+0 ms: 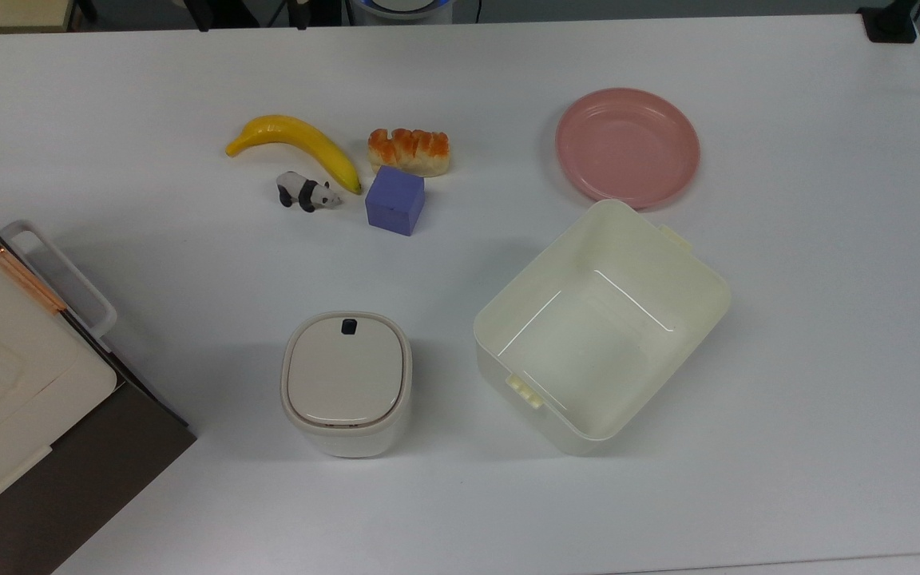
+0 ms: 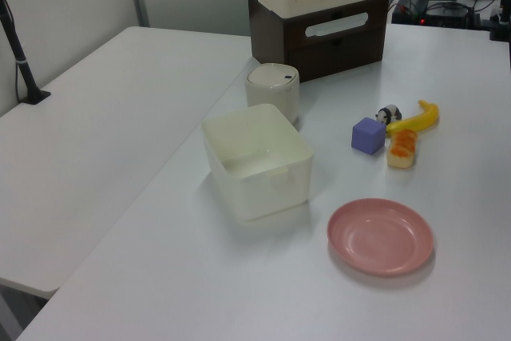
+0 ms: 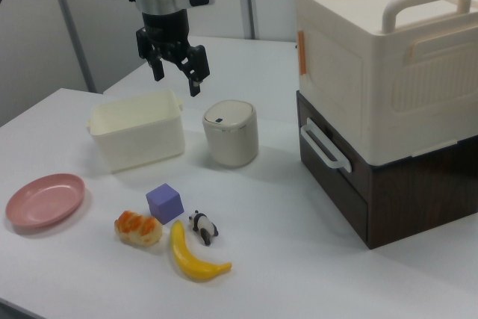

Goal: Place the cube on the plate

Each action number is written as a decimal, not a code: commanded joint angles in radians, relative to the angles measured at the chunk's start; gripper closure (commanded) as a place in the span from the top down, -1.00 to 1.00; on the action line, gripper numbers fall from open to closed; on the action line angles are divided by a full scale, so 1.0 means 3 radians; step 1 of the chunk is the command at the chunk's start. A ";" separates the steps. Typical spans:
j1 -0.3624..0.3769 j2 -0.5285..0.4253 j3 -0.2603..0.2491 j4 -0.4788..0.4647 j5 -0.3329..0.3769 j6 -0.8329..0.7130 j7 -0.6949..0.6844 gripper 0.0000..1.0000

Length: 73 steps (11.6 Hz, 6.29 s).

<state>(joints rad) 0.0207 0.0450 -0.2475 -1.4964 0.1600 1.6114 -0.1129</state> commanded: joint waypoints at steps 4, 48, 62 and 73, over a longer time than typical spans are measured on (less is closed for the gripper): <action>-0.0008 -0.0068 0.0007 0.0018 -0.0001 -0.0079 -0.0104 1.00; 0.0002 -0.0058 0.0217 0.0033 -0.0482 -0.0289 0.0085 1.00; 0.0033 0.0417 0.0973 -0.0677 -0.0829 0.0421 0.0325 1.00; 0.0038 0.0842 0.1244 -0.1270 -0.1811 0.0918 0.0745 1.00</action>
<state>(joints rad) 0.0304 0.3012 0.1300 -1.8466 -0.3307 1.8705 0.0913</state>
